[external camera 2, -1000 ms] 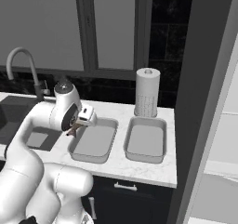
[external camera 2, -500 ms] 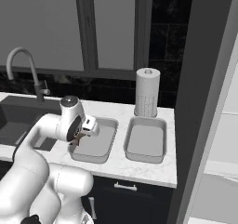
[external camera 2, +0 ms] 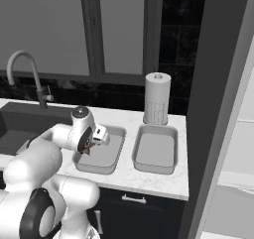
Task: Place one carrot and one fish in each tupperware on the nearby counter, to pack two identical lunches.
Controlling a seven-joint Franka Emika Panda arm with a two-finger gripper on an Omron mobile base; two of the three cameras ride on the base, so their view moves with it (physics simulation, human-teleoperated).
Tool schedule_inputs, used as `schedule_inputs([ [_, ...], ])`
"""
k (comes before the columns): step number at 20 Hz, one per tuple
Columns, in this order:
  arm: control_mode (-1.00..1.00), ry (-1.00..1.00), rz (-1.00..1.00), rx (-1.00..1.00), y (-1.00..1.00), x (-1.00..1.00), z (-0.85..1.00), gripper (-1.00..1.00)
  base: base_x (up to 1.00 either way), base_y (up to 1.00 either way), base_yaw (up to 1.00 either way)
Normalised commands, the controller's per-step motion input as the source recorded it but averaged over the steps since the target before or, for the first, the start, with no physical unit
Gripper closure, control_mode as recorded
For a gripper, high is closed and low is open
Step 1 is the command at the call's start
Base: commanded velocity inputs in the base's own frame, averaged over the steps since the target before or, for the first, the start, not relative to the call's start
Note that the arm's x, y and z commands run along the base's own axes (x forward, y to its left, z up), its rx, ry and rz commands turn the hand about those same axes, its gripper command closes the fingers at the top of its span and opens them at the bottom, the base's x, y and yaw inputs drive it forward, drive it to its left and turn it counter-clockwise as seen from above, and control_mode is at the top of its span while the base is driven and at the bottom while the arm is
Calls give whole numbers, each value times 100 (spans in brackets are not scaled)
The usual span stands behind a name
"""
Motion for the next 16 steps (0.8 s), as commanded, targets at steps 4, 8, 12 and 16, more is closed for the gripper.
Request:
schedule_inputs([
  [4,-100,0,0,0,0,28,-49,-100,0,0,0],
  [8,-100,0,0,0,0,39,-26,-100,0,0,0],
  [12,-100,-2,0,0,0,19,16,-100,0,0,0],
  [16,-100,-3,0,0,0,-50,94,-100,0,0,0],
])
